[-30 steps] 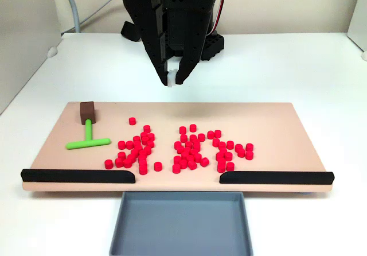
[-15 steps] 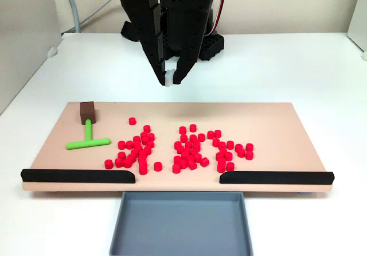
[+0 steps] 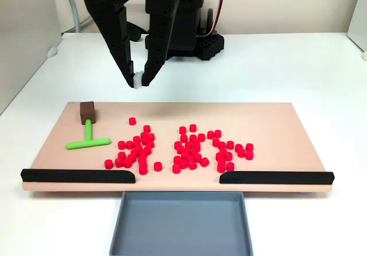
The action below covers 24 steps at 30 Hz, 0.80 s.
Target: Grasp a green tool by the dark brown handle.
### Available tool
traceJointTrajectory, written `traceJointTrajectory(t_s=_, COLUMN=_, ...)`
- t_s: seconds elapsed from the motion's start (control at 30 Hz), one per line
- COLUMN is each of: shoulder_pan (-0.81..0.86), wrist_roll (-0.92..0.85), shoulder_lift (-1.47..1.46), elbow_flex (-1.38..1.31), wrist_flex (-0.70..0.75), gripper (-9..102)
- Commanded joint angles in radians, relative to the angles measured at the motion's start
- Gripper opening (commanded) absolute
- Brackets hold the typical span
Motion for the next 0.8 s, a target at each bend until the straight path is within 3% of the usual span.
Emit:
traceJointTrajectory(t_s=0.0, shoulder_pan=0.025, wrist_roll=-0.028, shoulder_lift=0.018, elbow_flex=-0.021, wrist_flex=-0.003, gripper=0)
traceJointTrajectory(t_s=0.77, shoulder_pan=0.181, wrist_roll=-0.345, shoulder_lift=0.029, elbow_flex=-0.006, wrist_flex=-0.012, gripper=0)
